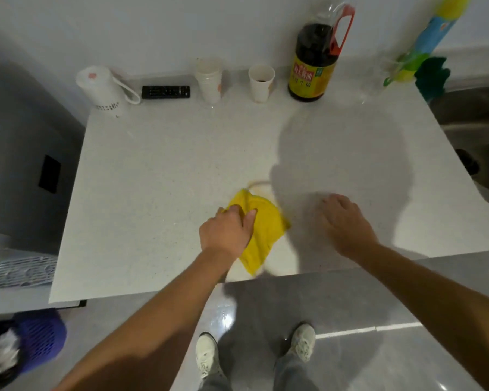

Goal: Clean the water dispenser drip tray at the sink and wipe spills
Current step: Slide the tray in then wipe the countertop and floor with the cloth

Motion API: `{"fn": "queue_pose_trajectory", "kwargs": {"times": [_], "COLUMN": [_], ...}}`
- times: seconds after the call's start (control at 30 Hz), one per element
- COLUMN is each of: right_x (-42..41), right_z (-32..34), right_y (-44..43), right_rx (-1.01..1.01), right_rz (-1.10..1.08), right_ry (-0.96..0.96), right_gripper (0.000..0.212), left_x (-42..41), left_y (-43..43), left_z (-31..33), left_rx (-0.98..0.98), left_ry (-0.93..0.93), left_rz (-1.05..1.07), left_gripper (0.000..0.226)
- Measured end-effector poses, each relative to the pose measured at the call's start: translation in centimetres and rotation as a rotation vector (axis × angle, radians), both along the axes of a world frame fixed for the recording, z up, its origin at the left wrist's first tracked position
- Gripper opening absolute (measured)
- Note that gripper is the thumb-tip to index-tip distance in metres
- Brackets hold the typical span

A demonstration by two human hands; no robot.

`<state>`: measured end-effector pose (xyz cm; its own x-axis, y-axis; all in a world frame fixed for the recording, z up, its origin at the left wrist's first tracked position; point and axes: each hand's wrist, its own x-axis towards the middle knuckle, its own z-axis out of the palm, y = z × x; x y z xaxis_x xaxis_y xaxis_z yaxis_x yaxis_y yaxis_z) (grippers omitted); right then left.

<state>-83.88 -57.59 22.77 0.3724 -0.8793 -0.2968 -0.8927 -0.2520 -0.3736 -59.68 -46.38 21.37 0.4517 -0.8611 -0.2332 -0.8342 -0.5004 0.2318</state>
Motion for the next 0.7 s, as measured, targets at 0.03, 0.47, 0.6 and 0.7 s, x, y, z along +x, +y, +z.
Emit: {"fn": "queue_pose_trajectory", "kwargs": {"times": [0.03,0.47,0.6,0.7], "right_x": [-1.7,-5.7,-5.9,-6.1], "right_z": [-1.0,-5.7,-6.0,-6.2], "right_y": [-0.7,-2.2,-2.4,-2.3], "right_rx": [-0.047,-0.282,-0.292,-0.287], "right_rz": [0.061,0.217,0.215,0.213], "right_ry": [0.078,0.164,0.156,0.143], "right_gripper": [0.054,0.069,0.068,0.068], "left_x": [1.2,9.2,8.9,5.9], "left_y": [-0.7,-8.8,-8.2,-6.1], "left_z": [-0.2,-2.4,-2.7,-2.8], "left_rx": [0.017,-0.013,-0.010,0.011], "left_ry": [-0.095,-0.125,-0.091,-0.126], "left_rz": [-0.031,-0.440,-0.600,-0.785], "left_gripper": [0.065,0.063,0.070,0.071]}}
